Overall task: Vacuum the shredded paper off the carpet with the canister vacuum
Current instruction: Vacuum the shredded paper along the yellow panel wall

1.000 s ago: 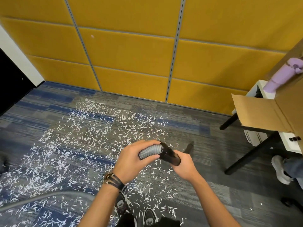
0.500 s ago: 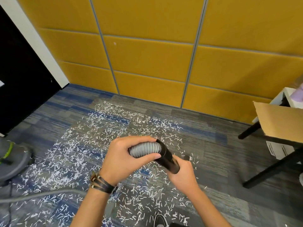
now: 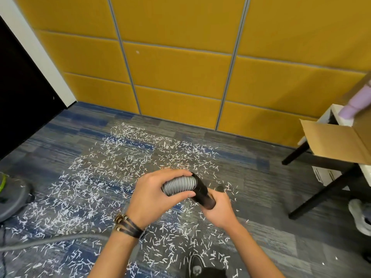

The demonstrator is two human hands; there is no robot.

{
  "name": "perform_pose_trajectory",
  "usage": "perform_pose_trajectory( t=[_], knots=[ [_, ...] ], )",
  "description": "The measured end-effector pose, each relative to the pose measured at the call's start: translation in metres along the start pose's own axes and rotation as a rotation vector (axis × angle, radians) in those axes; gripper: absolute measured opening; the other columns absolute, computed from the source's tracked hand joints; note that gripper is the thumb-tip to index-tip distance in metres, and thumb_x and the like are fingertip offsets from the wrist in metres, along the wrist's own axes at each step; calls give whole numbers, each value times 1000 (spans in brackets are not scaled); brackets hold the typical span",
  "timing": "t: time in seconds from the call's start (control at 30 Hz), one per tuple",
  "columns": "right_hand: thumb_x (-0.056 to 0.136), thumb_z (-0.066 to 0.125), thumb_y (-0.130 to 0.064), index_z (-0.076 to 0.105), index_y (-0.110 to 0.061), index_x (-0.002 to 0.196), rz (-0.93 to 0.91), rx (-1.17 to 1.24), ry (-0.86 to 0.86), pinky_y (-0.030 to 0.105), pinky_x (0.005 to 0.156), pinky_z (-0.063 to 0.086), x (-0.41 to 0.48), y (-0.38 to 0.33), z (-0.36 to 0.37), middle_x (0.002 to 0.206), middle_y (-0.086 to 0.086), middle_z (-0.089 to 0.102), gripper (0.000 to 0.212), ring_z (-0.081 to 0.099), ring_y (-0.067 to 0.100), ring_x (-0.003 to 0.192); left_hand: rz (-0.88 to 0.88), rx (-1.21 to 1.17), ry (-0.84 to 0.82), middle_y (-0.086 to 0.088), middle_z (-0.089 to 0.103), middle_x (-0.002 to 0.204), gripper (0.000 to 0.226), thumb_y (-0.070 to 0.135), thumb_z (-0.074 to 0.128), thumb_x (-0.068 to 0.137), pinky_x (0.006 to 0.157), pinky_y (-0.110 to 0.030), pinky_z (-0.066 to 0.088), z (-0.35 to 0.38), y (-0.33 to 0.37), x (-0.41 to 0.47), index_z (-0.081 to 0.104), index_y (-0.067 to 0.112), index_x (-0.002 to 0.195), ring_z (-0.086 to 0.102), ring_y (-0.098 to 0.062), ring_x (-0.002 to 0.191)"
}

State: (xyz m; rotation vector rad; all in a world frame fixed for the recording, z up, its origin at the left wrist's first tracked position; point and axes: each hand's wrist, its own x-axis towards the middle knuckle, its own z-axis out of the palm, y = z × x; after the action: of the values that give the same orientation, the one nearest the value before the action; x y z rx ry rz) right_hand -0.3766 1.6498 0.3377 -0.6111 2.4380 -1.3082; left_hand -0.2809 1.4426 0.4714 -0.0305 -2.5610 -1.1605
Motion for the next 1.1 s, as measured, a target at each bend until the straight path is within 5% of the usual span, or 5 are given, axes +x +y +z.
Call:
perform_pose_trajectory(
  t=[0.2, 0.37, 0.53, 0.8, 1.1],
  knots=[
    [76, 62, -10, 70, -18, 87, -7, -37, 71, 36, 56, 49, -3, -15, 9, 69, -1, 69, 16, 61, 18, 59, -19, 22, 5, 29, 70, 118, 51, 57, 78, 84, 94, -20, 54, -16, -6, -15, 66, 47, 132, 66, 6, 107],
    [75, 64, -5, 67, -22, 80, 19, -53, 55, 19, 51, 38, -6, -13, 21, 61, -12, 64, 18, 54, 8, 52, -40, 61, -148, 31, 65, 111, 55, 42, 80, 90, 89, -33, 57, -6, -23, -24, 54, 53, 137, 61, 10, 99],
    [77, 68, -2, 60, -19, 70, -7, -40, 77, 20, 49, 33, -30, -20, 43, 56, -3, 57, 20, 44, 6, 49, -19, 26, -161, 39, 62, 103, 50, 46, 80, 87, 83, -23, 54, -22, -24, -48, 61, 53, 133, 61, 10, 96],
    [80, 69, 3, 68, -10, 81, -33, -34, 153, 18, 51, 38, -44, -37, 40, 62, 0, 65, 13, 54, 12, 53, -24, 2, 23, 37, 67, 113, 51, 60, 73, 84, 91, -15, 54, -37, -2, -65, 64, 51, 133, 65, 10, 104],
    [78, 66, 0, 61, -18, 73, 58, -22, 23, 22, 50, 36, -39, -20, 61, 56, -8, 56, 19, 44, 5, 48, -115, 24, -121, 32, 70, 114, 54, 41, 86, 84, 95, -38, 58, -23, -21, -72, 60, 51, 130, 66, 6, 104]
  ],
)
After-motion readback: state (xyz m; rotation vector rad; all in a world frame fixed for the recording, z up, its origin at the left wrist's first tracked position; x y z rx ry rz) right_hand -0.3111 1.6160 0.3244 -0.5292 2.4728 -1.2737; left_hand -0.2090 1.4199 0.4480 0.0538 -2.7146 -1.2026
